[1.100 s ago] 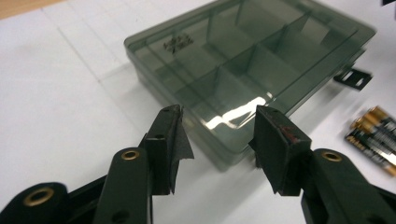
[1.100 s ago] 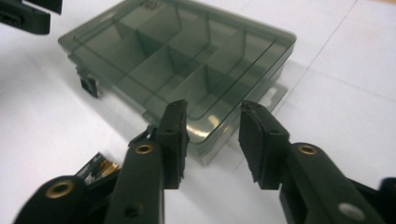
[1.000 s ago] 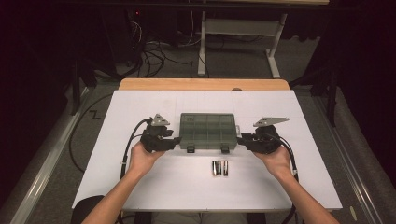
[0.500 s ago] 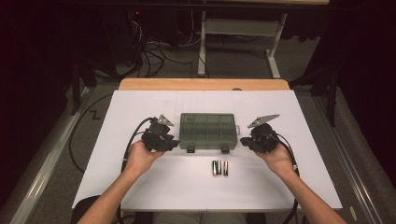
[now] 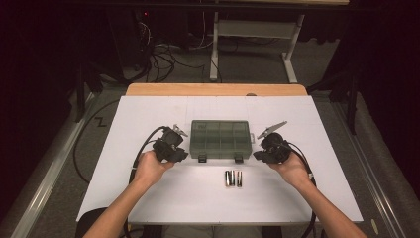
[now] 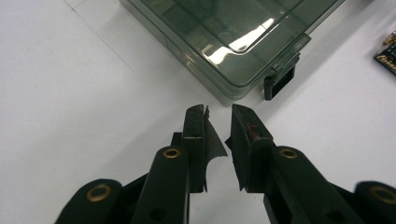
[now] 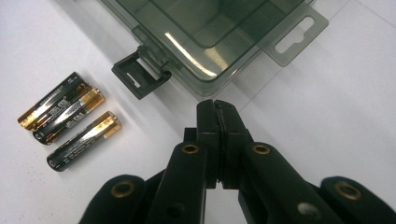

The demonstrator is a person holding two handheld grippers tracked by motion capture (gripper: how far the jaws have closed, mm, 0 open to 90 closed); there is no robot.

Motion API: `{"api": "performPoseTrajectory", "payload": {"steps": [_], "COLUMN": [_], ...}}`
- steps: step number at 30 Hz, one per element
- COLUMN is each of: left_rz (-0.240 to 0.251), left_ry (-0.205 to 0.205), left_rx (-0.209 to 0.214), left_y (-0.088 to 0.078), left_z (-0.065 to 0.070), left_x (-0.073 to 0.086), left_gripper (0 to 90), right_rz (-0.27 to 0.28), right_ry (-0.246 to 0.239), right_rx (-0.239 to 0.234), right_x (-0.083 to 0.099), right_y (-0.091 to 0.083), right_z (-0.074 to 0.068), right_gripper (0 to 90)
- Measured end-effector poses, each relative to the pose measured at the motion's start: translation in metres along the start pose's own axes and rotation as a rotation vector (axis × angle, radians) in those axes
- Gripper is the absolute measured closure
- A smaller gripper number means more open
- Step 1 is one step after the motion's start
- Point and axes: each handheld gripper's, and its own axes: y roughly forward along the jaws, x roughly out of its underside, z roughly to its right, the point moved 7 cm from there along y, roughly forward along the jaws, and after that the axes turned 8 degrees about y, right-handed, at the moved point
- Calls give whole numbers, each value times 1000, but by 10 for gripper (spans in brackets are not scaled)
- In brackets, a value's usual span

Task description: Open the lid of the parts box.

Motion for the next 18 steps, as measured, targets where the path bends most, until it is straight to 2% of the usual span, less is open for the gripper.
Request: {"api": "performPoseTrajectory", "payload": {"steps": [7,11,18], "left_rz": [-32,-43,-49], "left_ry": [19,15,16], "left_rx": [-25,-20,-16], "left_y": [5,10,14], "left_z": [2,2,3], "left_x": [0,-1,-2], "left_gripper": [754,755,754], "right_rz": [-8,-17,-2], "right_ry": [-3,-4,2], "right_rx": [-6,-6,-6], "right_x": [0,0,-1], "right_y": [3,4,3], "right_z": [-1,-3,-1], "right_gripper": [900,900,900]}}
